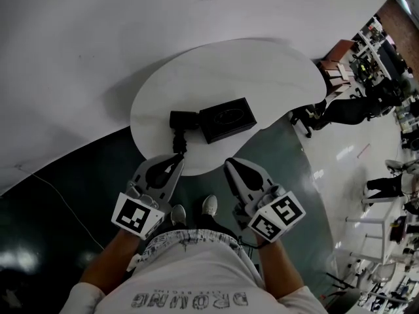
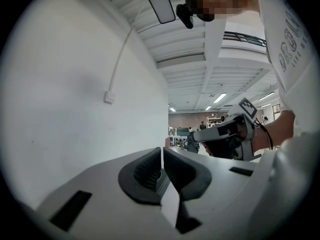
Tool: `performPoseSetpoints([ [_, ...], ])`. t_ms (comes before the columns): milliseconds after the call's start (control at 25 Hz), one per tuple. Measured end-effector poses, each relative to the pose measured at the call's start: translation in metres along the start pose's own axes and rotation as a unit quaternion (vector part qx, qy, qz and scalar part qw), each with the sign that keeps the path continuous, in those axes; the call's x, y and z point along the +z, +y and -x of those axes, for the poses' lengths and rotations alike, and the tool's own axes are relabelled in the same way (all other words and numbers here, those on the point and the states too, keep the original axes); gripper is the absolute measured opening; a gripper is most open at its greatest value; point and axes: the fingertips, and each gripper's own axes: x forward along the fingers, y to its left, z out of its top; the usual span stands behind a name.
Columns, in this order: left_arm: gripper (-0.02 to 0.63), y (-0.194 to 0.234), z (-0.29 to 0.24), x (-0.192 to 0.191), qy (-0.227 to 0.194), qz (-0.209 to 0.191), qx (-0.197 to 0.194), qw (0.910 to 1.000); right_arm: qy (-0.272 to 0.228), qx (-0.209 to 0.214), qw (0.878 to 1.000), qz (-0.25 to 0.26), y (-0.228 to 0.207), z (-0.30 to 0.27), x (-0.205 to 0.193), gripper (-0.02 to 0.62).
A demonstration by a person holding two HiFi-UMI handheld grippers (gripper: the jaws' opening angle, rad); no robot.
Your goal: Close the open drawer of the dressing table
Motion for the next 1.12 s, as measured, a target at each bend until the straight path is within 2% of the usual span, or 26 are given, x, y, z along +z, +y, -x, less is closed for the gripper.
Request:
performPoseSetpoints([
  [1120,0.032,-0.004,0.001,-0.013,0.023,0.003,-0.003,0.9997,0.015,0.011,1.0,-0.016,0.001,-0.002,-0.016,0.006],
])
